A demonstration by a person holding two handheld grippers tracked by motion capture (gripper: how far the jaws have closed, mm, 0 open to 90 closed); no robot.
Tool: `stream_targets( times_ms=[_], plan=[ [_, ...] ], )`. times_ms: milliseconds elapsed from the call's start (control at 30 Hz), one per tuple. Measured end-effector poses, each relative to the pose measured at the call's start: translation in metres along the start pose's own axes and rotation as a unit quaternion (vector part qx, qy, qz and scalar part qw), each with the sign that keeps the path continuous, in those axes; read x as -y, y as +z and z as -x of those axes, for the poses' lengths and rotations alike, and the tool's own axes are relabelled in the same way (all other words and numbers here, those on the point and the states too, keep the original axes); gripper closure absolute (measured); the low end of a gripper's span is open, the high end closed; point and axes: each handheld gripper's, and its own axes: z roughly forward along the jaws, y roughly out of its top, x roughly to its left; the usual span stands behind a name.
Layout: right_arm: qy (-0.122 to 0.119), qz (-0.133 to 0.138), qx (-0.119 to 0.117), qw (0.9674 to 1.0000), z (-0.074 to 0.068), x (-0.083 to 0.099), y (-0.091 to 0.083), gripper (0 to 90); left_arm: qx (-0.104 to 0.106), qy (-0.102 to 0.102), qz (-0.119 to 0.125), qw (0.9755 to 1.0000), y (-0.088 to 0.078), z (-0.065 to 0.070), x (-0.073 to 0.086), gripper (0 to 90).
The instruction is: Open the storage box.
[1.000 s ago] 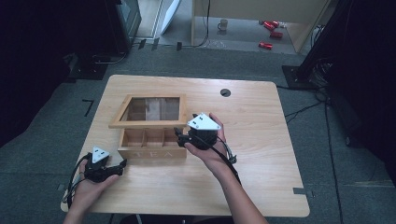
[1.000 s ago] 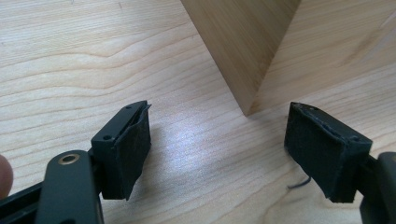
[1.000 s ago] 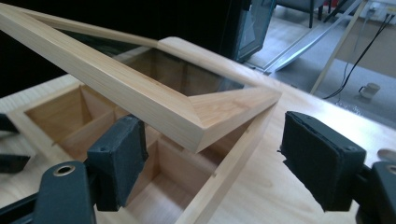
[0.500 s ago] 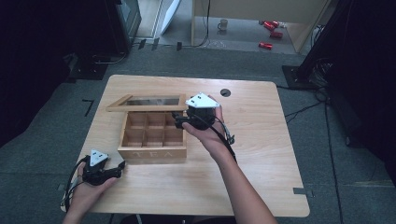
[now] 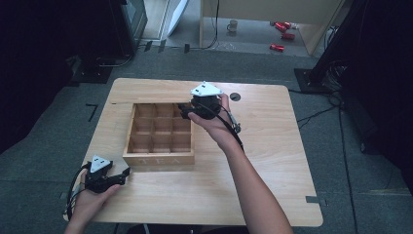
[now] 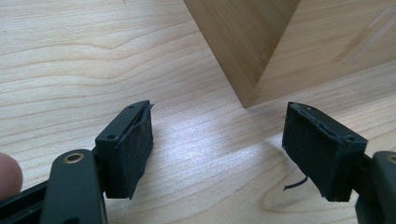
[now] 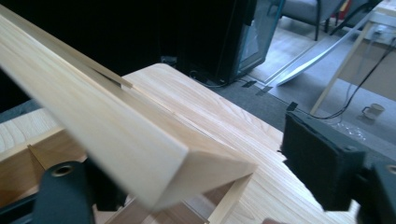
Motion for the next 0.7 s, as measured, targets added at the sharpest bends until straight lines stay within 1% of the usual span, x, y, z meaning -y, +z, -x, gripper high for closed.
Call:
stream_targets(
  times_ms=[67,100,167,200,267,300,333,400,533,700],
  plan=[
    [-0.004,-0.001,-0.003,1.0,0.002,0.002,0.006,24.8,-0.003,0.002,-0.001,1.0,0.0,0.001,0.0,25.3],
    [-0.006,-0.002,-0.006,1.0,0.003,0.003,0.01,26.6,-0.002,0.002,-0.001,1.0,0.0,0.001,0.0,25.3],
    [-0.005,0.0,-0.004,1.0,0.004,0.005,0.017,31.3,0.0,0.001,-0.001,1.0,0.0,0.0,0.0,25.3],
    [-0.002,0.0,-0.002,1.0,0.005,0.006,0.02,32.9,0.002,0.0,0.0,1.0,0.0,-0.001,0.0,25.3],
    [0.013,0.004,-0.001,0.9999,0.007,0.008,0.026,37.7,0.003,-0.002,0.0,1.0,0.0,-0.001,0.0,25.3],
    [0.022,0.01,-0.005,0.9997,0.007,0.009,0.027,40.9,0.004,-0.002,0.0,1.0,0.0,-0.001,0.0,25.3],
    [0.027,0.014,-0.007,0.9995,0.008,0.009,0.028,40.9,0.005,-0.003,0.001,1.0,0.0,-0.001,0.0,25.3],
    [0.027,0.026,-0.001,0.9993,0.009,0.009,0.031,41.0,0.005,-0.002,0.001,1.0,0.0,-0.002,0.0,25.3],
    [0.041,0.034,-0.009,0.9985,0.016,0.008,0.038,41.2,0.007,-0.002,0.001,1.0,0.0,-0.002,0.0,25.3],
    [0.058,0.054,-0.008,0.9968,0.023,0.008,0.045,43.0,0.008,-0.002,0.0,1.0,0.0,-0.003,-0.001,25.5]
  ],
)
